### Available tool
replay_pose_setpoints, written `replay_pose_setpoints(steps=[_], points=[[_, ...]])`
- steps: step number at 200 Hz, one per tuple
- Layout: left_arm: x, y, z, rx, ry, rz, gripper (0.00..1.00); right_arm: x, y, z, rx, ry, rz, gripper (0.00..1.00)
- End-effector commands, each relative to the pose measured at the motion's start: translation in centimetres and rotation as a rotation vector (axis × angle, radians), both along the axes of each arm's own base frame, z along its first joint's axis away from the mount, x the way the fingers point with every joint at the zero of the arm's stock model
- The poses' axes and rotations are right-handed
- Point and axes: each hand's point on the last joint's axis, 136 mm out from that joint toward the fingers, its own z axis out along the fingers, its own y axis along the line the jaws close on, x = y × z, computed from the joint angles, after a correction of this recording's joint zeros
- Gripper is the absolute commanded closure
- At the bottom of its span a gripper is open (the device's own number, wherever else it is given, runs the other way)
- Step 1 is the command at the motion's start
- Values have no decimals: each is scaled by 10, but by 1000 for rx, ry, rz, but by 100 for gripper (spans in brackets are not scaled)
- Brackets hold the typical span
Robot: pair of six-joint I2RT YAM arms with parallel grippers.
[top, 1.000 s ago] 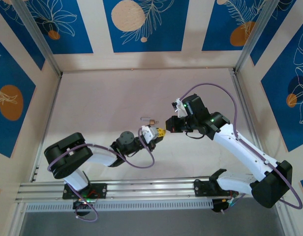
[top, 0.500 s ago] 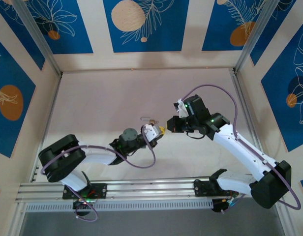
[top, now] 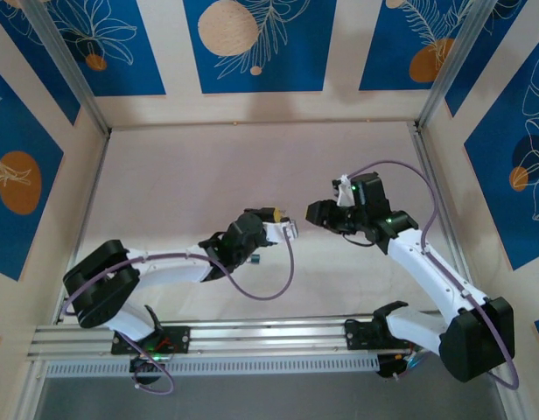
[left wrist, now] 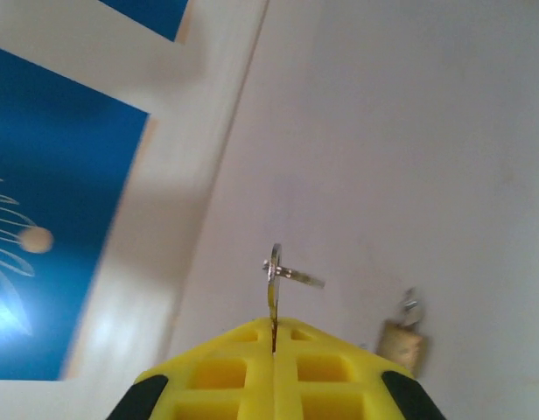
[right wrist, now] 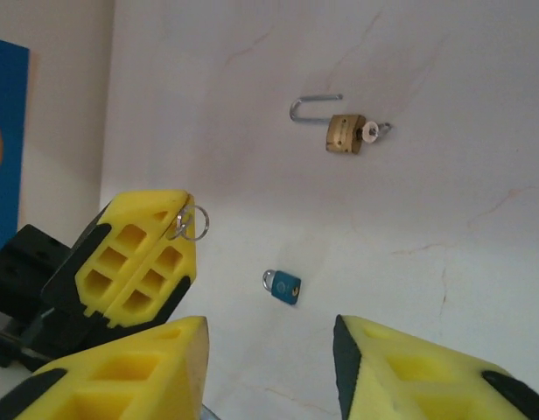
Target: Unlock with the key
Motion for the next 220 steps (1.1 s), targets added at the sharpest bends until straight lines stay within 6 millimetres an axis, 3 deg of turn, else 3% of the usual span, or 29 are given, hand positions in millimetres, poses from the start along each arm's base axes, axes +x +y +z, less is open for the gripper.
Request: replay_pose_setpoints(steps=[1, 19, 47, 81, 124, 159, 220], points=[[9, -3, 3, 264, -240, -7, 100, 4, 10, 17, 171, -37, 67, 51], [8, -13, -4, 375, -385, -33, 100, 7, 9, 13, 260, -38, 95, 41], [2, -31, 5, 387, -611, -39, 100, 11, 9, 8, 359, -53, 129, 32], [-4, -45, 14, 362, -678, -39, 100, 11, 10, -4, 378, -69, 172, 26], [-16, -52, 22, 335, -696, -72, 100, 16, 4, -20, 420, -55, 187, 25], [-18, -50, 28, 296, -686, -66, 100, 18, 8, -14, 519, 9, 244, 31], [-12, -48, 34, 257, -661, -15, 100, 11, 15, -8, 597, 33, 287, 55]])
